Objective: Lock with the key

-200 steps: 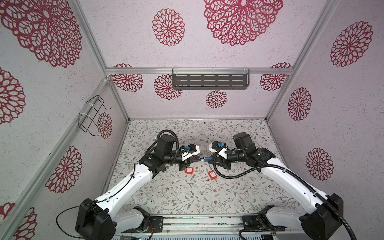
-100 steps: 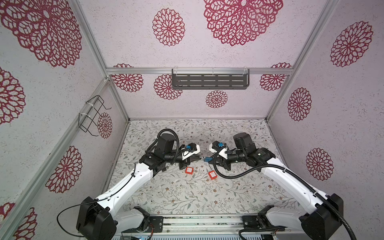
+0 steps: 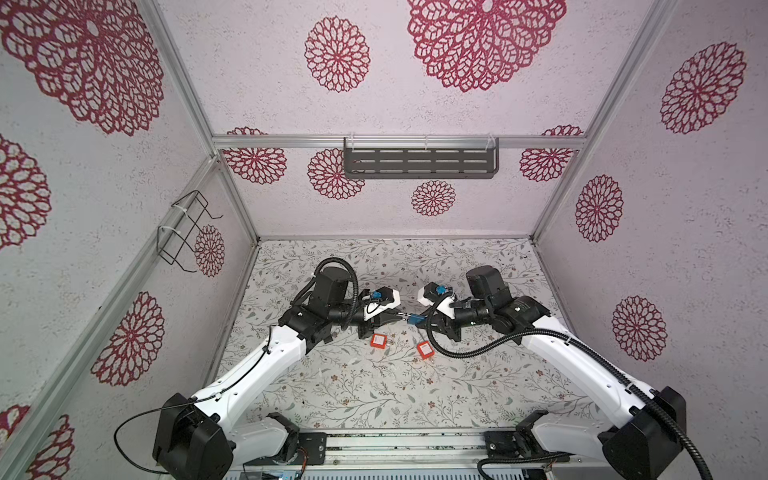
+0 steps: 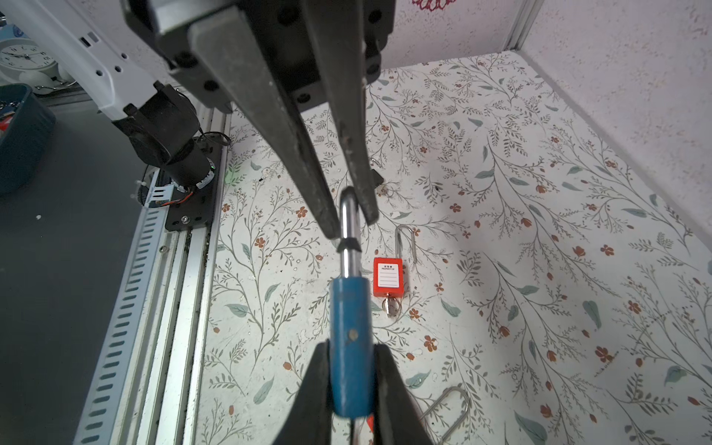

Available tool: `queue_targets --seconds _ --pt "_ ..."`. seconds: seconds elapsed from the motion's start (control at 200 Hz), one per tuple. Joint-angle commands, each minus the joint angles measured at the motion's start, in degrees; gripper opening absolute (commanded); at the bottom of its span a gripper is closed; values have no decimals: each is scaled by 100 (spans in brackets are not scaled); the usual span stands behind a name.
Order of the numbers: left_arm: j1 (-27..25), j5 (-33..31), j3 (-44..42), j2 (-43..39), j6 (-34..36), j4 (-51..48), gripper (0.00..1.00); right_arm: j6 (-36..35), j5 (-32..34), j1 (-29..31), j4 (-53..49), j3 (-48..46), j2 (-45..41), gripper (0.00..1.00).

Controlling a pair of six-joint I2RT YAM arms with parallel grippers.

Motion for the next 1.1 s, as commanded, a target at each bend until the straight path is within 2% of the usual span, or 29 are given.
queue_targets --seconds 0.0,0.265,0.615,0.916,1.096 --pt "67 278 58 -169 20 30 23 113 -225 4 449 11 -118 7" --pt "104 348 62 -166 195 -189 21 111 -258 6 447 -8 -106 6" --pt "101 419 119 -69 223 -196 0 148 -324 8 672 -122 -169 5" --pt "75 646 71 -60 102 -295 0 -154 -287 3 1044 -254 -192 2" --pt "61 523 -52 -95 132 -177 0 -132 -359 12 1757 -419 -265 2"
